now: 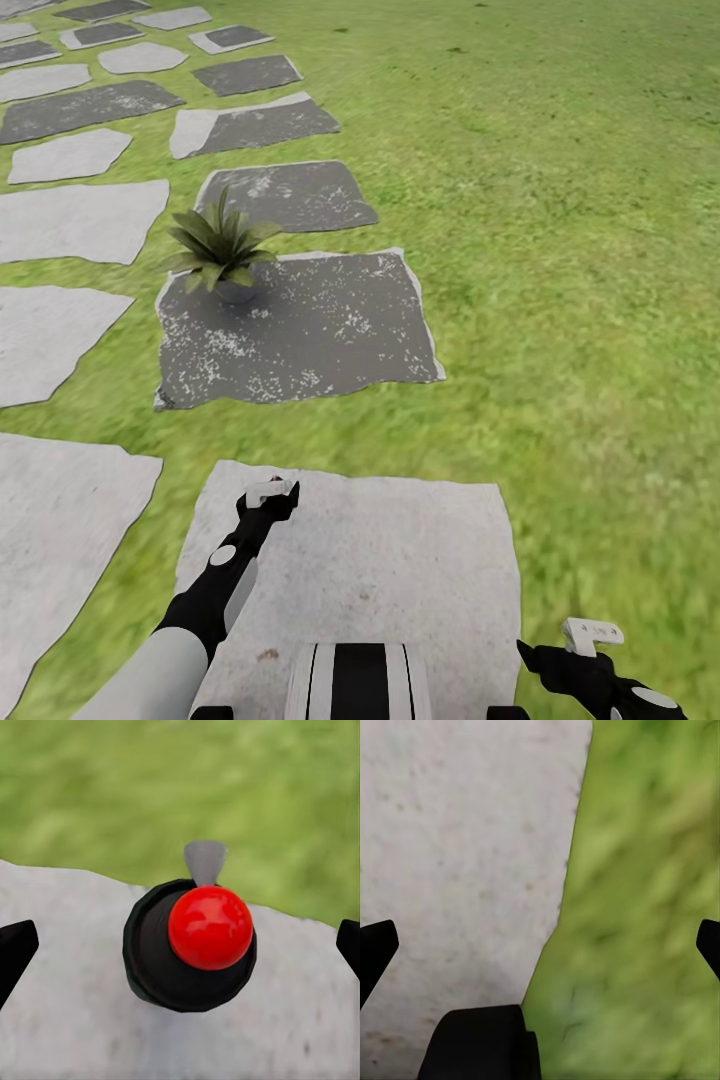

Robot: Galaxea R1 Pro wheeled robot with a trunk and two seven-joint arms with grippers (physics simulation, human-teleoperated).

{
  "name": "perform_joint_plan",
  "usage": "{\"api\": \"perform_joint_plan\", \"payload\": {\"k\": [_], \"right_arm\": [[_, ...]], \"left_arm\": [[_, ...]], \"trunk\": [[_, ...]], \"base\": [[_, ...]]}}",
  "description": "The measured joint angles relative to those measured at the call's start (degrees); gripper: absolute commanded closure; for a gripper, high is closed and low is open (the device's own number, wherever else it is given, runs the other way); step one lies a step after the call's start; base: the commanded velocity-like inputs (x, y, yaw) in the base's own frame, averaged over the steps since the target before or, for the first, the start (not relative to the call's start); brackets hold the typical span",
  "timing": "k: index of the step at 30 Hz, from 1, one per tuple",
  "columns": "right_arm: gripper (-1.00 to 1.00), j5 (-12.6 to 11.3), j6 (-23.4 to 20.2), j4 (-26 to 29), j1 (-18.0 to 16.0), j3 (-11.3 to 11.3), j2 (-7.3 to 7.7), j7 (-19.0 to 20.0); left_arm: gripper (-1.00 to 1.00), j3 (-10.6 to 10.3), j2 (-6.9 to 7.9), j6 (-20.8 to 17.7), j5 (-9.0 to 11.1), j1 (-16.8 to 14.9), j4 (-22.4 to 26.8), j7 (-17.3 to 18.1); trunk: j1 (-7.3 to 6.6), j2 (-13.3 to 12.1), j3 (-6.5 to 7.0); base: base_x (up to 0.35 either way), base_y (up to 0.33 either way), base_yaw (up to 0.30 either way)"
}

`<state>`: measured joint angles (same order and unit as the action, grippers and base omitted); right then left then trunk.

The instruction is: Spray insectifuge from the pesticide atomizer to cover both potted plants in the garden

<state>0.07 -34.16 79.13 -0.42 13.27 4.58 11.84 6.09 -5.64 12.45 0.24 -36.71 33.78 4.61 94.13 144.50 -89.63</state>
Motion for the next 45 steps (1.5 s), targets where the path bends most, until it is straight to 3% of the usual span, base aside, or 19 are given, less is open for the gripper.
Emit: {"api": "perform_joint_plan", "payload": {"k": [8,9,40,45], "right_arm": [[-1.0,0.0,0.0,0.0,0.0,-0.02,0.0,0.0],[-1.0,0.0,0.0,0.0,0.0,-0.01,0.0,0.01],[-1.0,0.0,0.0,0.0,0.0,-0.07,0.0,0.01],[-1.0,0.0,0.0,0.0,0.0,-0.08,0.0,-0.01]], "left_arm": [[-1.0,0.0,0.0,0.0,0.0,0.0,-0.02,0.0],[1.0,0.0,0.0,0.0,0.0,0.0,-0.01,0.0],[1.0,-0.06,-0.09,-0.01,0.04,0.0,0.01,0.01],[1.0,-0.08,-0.09,-0.01,0.01,0.0,0.0,0.02]], "trunk": [[0.0,0.0,-0.03],[0.0,0.0,-0.03],[0.0,0.0,-0.03],[-0.13,-0.06,1.07]], "base": [[0.0,0.0,0.0],[0.0,0.0,0.0],[0.0,0.0,0.0],[0.0,0.0,0.0]]}}
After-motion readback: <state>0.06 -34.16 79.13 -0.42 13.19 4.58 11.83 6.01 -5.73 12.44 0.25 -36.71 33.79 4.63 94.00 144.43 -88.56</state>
